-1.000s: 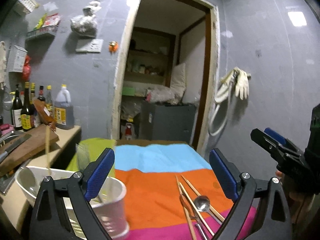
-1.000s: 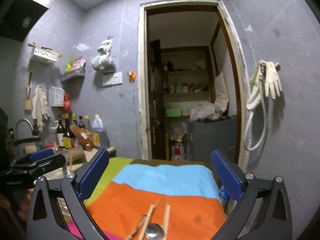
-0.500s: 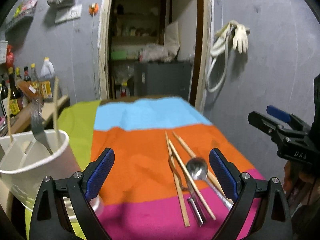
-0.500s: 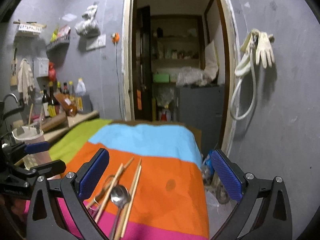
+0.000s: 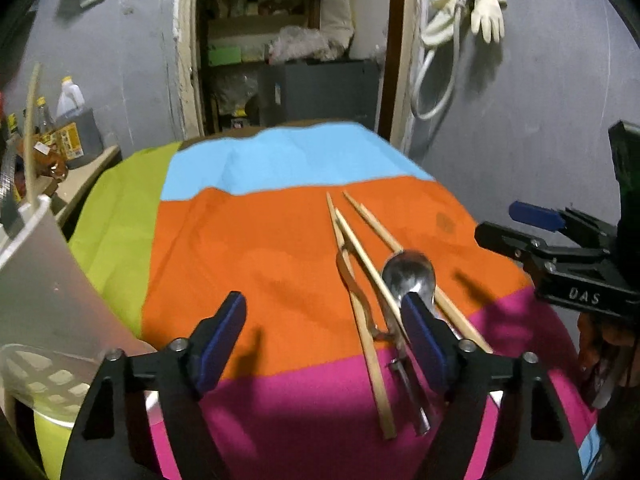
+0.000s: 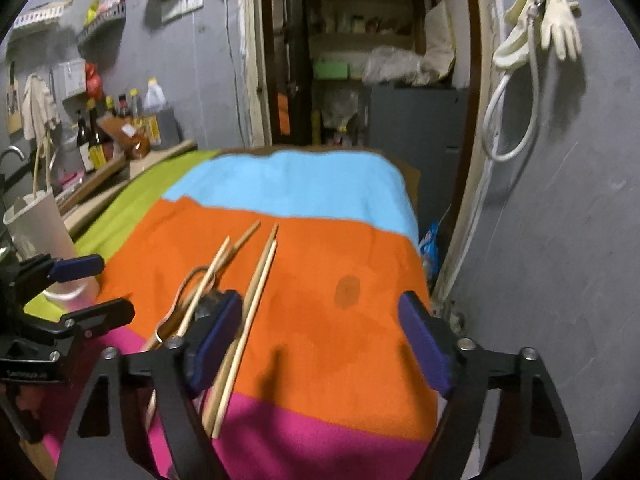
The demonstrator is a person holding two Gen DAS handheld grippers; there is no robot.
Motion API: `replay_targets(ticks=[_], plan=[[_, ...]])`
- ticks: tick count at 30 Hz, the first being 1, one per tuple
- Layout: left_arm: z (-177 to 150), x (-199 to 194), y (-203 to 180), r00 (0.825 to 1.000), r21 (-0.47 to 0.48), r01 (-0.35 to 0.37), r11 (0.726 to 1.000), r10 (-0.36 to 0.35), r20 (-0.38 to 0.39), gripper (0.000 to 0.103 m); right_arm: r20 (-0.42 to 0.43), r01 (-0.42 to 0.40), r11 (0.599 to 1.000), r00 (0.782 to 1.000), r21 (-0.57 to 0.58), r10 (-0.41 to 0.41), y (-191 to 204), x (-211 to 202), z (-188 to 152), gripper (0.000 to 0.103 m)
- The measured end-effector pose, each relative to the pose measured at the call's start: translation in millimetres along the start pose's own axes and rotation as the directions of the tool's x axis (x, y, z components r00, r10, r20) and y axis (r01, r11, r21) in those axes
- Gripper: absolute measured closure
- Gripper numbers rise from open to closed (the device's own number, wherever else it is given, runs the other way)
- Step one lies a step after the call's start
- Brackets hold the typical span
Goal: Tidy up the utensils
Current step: 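Move both tools back toward the remaining utensils on the cloth, then lower the left tool onto a chopstick while the right tool lowers onto another chopstick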
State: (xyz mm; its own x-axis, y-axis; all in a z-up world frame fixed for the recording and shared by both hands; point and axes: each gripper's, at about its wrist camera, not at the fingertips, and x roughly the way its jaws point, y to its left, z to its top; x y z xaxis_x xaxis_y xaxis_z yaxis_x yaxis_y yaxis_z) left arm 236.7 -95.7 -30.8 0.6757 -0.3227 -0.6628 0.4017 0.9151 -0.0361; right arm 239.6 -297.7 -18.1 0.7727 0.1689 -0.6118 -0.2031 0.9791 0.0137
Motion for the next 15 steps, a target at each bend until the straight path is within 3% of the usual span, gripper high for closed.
replay_targets(ticks=[3,7,15], plan=[[-6,11,0,0.998,0.006,-0.017,1.0,0.018,-0.054,0.035,-0.035,-0.013,1.0,0.999,-0.004,0.013,0,7,-3,0.041],[-12,18,7,0.994,-0.025,-0.023,0.999,0.02,-0.104,0.041,-0.061,-0.022,1.0,0.998,-0.015,0.021,2,12,-4,0.042],[-14,22,7,0.99,-0.023,-0.001,1.0,-0.003,-0.143,0.041,-0.084,-0.031,0.999,0.996,-0.044,0.027,8,16,-4,0.042]])
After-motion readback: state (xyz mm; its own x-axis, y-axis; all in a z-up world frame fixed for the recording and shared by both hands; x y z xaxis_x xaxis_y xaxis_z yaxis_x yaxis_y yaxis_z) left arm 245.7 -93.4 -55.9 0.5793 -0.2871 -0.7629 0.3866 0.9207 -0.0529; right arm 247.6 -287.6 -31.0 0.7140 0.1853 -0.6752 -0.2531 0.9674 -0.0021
